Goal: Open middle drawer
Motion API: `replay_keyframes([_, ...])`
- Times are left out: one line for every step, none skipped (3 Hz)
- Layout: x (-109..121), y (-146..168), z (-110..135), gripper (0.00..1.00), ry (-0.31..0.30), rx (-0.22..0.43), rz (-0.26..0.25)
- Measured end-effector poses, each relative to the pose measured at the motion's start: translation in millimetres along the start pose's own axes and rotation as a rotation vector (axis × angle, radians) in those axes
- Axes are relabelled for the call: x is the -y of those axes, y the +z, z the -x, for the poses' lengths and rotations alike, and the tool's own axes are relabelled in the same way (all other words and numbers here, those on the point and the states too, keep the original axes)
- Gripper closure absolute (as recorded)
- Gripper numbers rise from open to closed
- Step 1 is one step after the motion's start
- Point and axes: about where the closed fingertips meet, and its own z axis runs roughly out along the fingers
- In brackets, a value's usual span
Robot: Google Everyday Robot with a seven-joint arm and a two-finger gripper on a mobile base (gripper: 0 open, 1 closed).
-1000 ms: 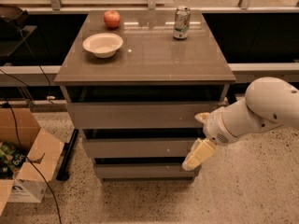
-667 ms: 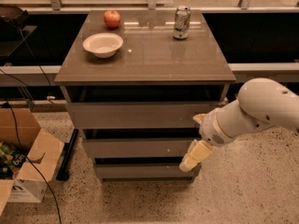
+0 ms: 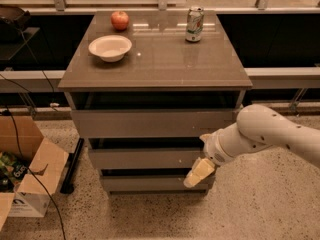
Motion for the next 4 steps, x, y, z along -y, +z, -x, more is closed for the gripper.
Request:
replay_keyframes([18.9,36.7,-16.2,0.00,0.008,0.044,0.017])
replay_keyframes([38.1,80.7,-32.6,0.00,0.028,0.091,0.052])
replay_keyframes([36.8,82.5,-33.8,0.00,0.031,0.090,0.056])
replay_keyframes([42.2,92.4,-38.7,0.00,0.056,0.094,0.011])
